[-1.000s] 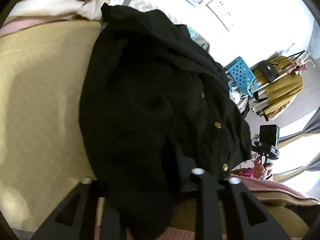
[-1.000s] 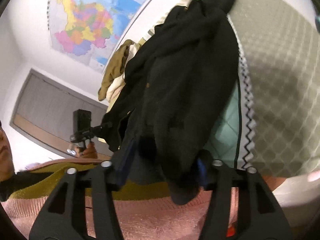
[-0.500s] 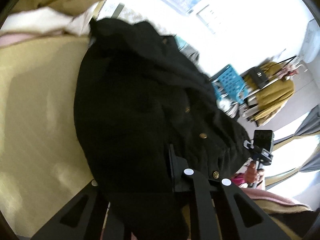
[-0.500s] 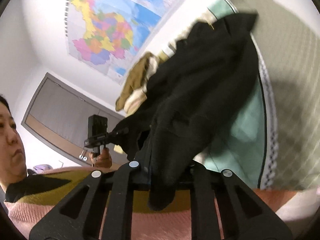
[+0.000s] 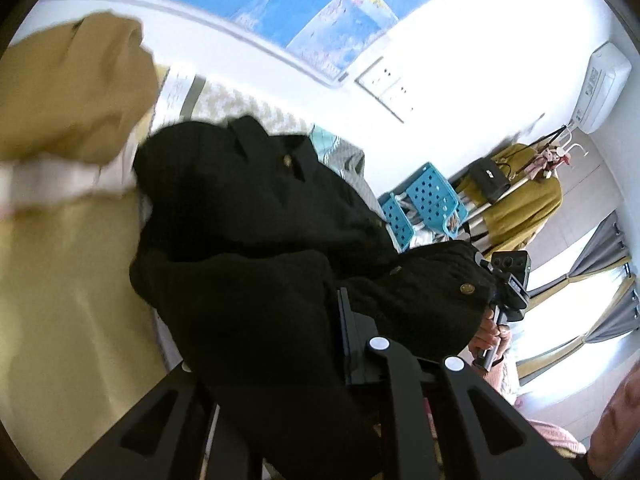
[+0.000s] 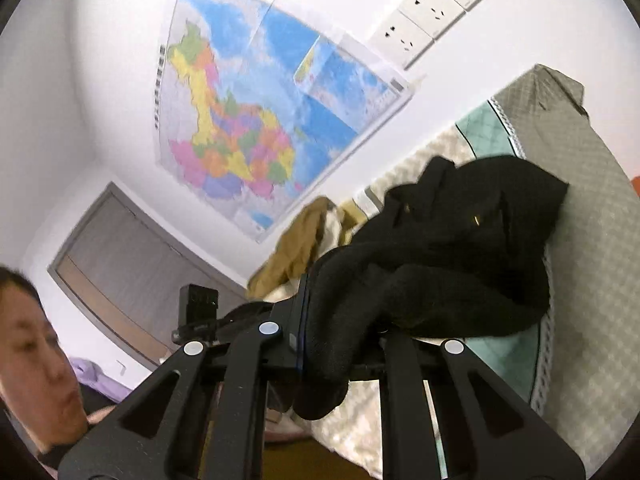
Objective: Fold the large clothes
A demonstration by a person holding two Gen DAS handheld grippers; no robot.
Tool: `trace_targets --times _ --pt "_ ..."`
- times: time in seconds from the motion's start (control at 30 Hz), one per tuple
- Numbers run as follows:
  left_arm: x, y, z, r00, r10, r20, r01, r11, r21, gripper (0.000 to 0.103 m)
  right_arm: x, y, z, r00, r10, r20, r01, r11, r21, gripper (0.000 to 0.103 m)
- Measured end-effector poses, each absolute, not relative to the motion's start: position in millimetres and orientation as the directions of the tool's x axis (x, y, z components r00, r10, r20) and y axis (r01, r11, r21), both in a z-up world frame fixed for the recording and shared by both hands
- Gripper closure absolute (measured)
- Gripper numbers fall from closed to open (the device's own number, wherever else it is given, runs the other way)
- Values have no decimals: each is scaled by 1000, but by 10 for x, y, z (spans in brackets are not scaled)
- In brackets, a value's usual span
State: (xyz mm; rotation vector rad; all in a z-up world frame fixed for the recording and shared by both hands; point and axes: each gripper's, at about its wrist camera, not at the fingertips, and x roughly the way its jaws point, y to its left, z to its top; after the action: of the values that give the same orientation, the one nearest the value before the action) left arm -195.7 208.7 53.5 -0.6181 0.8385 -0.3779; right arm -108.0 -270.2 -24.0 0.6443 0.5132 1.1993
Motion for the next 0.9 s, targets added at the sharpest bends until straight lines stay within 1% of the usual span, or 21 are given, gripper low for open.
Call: trace_targets --times 0.23,0.37,0.5,0.53,0.63,0.7,0.8,0.9 --pt "-1320 2252 757 606 -522 -600 34 771 -636 89 -478 -2612 6 317 948 -10 -636 220 740 91" --pt "-912 2422 731 584 -521 -622 -16 759 -651 88 -51 -2506 46 335 941 -47 -572 243 783 91" --pt "-497 2581 602 556 -521 -648 -75 745 -663 88 394 -2348 26 353 930 -107 -494 282 823 90" --pt "-386 2612 549 545 -520 -657 -90 743 -663 88 544 -2294 19 362 921 -141 -474 312 823 90" --pt "-120 2677 389 514 -512 -689 -129 748 -652 87 862 -2205 -60 383 902 -200 -407 360 840 90" --pt "36 2733 286 493 -515 -701 -154 741 -654 86 1096 -2106 -163 388 885 -256 -353 400 846 90" --pt "253 2824 111 457 -516 -724 -209 729 -651 85 1321 -1984 -287 381 867 -321 -303 445 843 90" --pt "419 2915 -70 424 -530 -734 -257 707 -659 84 1463 -1906 -394 374 856 -358 -262 468 844 87"
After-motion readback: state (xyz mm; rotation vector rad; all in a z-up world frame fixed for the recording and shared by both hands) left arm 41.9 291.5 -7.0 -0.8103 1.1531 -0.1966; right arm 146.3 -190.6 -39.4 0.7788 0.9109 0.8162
